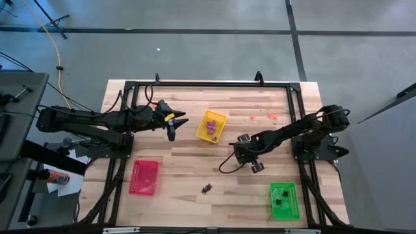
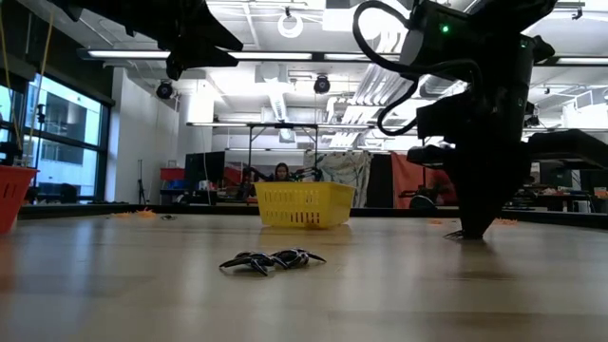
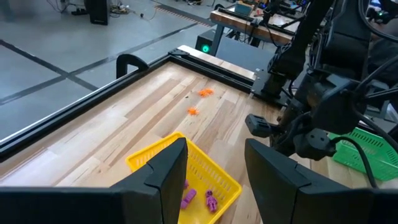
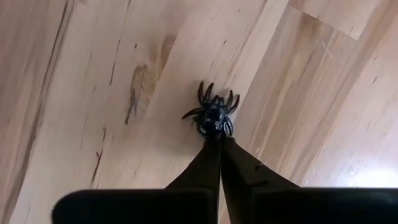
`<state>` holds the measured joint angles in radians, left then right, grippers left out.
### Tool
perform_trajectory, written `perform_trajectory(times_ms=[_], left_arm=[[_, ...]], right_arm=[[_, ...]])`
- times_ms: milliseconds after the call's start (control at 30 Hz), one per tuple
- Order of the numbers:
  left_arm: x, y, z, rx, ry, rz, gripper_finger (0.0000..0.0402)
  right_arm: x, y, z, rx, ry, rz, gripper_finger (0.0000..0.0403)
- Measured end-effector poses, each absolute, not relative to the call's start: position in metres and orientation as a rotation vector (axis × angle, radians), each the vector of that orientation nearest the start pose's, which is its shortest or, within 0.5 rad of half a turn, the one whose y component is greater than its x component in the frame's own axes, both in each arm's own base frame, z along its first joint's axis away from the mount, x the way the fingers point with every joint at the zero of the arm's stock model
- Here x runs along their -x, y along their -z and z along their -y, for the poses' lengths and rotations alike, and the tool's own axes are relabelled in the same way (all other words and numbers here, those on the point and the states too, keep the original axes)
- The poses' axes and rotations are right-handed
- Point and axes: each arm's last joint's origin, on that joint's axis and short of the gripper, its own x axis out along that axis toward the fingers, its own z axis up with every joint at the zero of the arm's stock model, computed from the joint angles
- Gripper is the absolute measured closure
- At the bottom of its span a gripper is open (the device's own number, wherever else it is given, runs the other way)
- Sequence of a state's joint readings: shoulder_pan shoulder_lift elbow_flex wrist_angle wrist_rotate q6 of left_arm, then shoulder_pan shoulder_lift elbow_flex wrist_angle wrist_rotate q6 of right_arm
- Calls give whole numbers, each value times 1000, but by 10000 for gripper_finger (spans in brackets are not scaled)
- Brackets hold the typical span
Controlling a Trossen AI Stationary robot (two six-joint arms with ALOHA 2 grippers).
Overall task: Sort Halloween decoration
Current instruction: Put the black spider toy into the green bin
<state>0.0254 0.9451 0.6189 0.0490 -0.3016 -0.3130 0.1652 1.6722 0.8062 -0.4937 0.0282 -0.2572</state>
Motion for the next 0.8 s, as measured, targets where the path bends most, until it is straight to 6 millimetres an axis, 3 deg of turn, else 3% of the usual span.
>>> perform_trajectory(times_ms=[433, 800], left_arm=[[-208, -270, -14, 269, -366, -222, 250], [-208, -270, -14, 270, -366, -222, 250]], right_arm=[[-281, -139, -44, 367, -239, -1334, 403], [-296, -164, -47, 359, -242, -1299, 403]])
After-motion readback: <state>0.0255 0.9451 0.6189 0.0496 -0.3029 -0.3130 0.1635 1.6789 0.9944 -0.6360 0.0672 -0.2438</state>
